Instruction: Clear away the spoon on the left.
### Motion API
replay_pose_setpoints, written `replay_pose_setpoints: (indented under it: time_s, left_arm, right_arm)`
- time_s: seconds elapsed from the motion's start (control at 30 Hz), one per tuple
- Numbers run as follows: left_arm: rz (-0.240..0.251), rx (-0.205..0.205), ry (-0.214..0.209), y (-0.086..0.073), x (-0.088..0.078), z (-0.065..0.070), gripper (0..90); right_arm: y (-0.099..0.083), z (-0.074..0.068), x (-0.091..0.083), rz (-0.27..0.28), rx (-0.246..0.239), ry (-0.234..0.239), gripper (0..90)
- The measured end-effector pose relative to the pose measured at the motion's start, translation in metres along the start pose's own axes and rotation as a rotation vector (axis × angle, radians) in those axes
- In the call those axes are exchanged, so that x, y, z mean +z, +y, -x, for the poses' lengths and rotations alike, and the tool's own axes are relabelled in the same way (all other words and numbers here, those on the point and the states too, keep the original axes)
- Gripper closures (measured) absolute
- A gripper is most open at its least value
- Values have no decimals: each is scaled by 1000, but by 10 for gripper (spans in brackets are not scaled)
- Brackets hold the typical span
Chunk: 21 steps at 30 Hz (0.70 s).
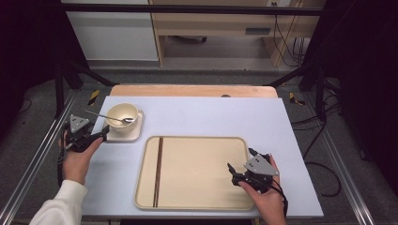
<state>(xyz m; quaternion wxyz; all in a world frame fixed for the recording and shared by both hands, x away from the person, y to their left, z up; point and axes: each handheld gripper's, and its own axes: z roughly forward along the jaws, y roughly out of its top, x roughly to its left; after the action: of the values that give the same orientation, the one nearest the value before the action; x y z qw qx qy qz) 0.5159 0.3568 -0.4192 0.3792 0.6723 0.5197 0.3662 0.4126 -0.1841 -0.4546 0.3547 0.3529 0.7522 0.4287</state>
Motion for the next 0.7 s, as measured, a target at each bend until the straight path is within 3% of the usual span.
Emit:
replay_pose_setpoints:
  time_s: [0.13, 0.2, 0.3, 0.47, 0.6, 0.7]
  left_arm:
    - [-19, -8, 5, 0, 12, -8, 303]
    - [-4, -22, -9, 0, 17, -10, 301]
    - [12, 9, 2, 1, 25, -11, 310]
    - [24, -53, -8, 1, 37, -19, 329]
    - [49, -74, -17, -1, 42, -23, 364]
    - [78, -62, -23, 0, 43, -22, 398]
  right_arm:
    - [0, 0, 0, -5, -2, 4, 121]
    - [0, -1, 1, -7, -2, 9, 121]
    - [0, -4, 2, -10, -11, 17, 122]
    - [0, -6, 4, -14, -15, 27, 126]
    - [-1, -7, 5, -20, -13, 31, 128]
    - [-1, -7, 5, -23, -11, 31, 131]
